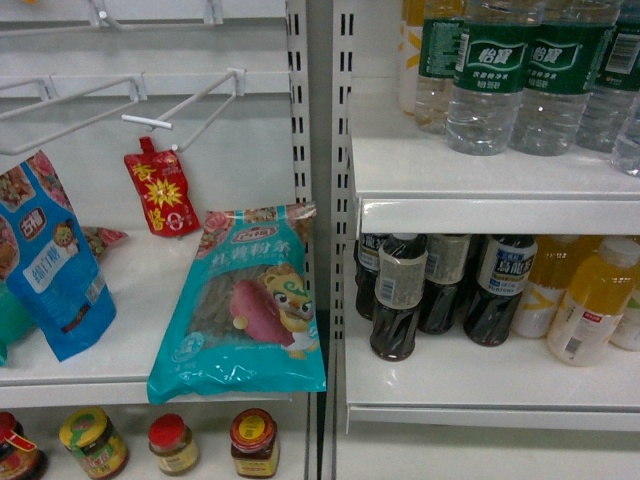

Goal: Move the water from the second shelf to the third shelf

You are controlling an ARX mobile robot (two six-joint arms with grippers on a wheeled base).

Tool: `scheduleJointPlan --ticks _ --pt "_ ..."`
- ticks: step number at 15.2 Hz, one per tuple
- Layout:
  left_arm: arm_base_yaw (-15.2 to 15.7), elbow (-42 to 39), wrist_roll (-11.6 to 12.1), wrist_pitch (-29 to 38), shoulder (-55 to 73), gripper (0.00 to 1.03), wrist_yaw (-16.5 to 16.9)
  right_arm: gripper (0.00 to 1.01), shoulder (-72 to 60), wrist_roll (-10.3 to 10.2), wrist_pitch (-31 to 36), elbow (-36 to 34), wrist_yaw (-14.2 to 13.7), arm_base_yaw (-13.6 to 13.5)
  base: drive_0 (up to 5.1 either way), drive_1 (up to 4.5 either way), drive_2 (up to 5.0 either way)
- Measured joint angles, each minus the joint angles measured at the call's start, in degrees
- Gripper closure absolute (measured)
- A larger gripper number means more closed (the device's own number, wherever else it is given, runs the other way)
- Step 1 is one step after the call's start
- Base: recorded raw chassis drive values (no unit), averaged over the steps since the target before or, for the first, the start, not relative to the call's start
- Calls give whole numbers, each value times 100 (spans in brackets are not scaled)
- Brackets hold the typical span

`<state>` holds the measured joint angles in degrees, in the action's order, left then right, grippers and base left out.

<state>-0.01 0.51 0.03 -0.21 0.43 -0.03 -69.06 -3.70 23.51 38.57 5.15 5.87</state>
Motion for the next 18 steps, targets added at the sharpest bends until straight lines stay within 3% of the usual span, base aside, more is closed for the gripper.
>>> scheduleJointPlan --ticks 1,2,3,4,5,8,9,18 --pt "0 -2 0 0 0 5 2 5 326 -79 348 -326 -87 -68 0 0 0" --pt "0 -2 0 0 0 5 2 17 680 90 933 -811 -107 -151 0 0 0" --pt "0 -2 0 0 0 5 2 30 1178 210 933 -1368 -107 -216 0 0 0" --pt "0 -2 0 0 0 5 2 43 1714 267 629 -1867 -210 -275 0 0 0" --pt "0 -2 0 0 0 5 2 56 2315 284 175 -2223 -501 -527 0 0 0" --pt "0 -2 0 0 0 5 2 93 3510 332 50 -2688 -501 -616 0 0 0" --pt "0 0 0 0 0 5 2 99 3630 343 -11 -2876 -503 -616 0 0 0" --pt "0 -2 0 0 0 5 2 99 4992 356 -717 -3565 -503 -616 0 0 0"
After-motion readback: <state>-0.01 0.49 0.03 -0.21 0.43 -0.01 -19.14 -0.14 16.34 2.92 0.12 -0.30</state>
